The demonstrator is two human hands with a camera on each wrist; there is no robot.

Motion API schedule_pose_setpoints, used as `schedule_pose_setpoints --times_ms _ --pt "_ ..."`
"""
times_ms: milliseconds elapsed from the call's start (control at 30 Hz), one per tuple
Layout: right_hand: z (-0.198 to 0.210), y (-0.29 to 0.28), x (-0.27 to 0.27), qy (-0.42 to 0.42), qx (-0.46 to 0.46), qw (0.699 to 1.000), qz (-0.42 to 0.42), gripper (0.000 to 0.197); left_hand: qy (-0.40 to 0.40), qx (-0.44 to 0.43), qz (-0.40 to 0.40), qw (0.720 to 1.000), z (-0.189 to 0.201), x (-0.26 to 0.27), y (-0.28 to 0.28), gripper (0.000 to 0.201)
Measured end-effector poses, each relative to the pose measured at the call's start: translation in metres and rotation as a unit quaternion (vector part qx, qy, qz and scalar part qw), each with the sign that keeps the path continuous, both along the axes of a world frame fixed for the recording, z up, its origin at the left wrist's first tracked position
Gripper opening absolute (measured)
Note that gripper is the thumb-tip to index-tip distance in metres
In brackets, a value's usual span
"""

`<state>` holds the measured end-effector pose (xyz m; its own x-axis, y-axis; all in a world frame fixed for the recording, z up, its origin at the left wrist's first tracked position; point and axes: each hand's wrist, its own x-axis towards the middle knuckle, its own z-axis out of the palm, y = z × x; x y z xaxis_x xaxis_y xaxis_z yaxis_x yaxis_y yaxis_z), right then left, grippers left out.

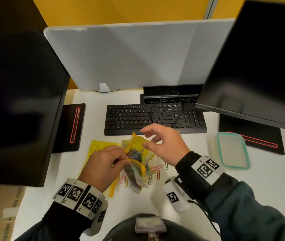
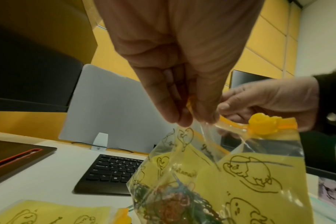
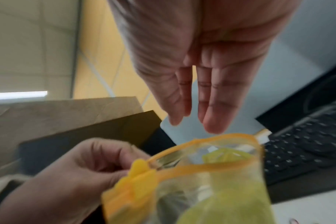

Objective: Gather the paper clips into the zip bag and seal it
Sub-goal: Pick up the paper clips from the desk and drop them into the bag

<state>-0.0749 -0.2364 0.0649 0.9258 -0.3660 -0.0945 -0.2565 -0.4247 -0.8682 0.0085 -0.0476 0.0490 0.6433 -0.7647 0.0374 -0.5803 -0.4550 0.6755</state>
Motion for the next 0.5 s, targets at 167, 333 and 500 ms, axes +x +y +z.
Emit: schedule_pose_setpoints --times_ms 167,333,500 --pt "-0.054 -0.010 -0.013 0.174 -0.063 0.981 -0.054 0.056 -0.011 -0.041 0.026 0.999 0.001 0.011 0.017 0.022" --pt "-0.098 0.022 -0.017 0.301 -0.174 0.929 0.128 0.118 -0.036 -0.052 0.043 0.997 0.001 0.020 0.025 0.018" --pt "-0.114 0.034 -0.001 0.275 -0.261 0.911 0.164 0.075 -0.016 -0.049 0.053 0.997 -0.001 0.021 0.025 0.005"
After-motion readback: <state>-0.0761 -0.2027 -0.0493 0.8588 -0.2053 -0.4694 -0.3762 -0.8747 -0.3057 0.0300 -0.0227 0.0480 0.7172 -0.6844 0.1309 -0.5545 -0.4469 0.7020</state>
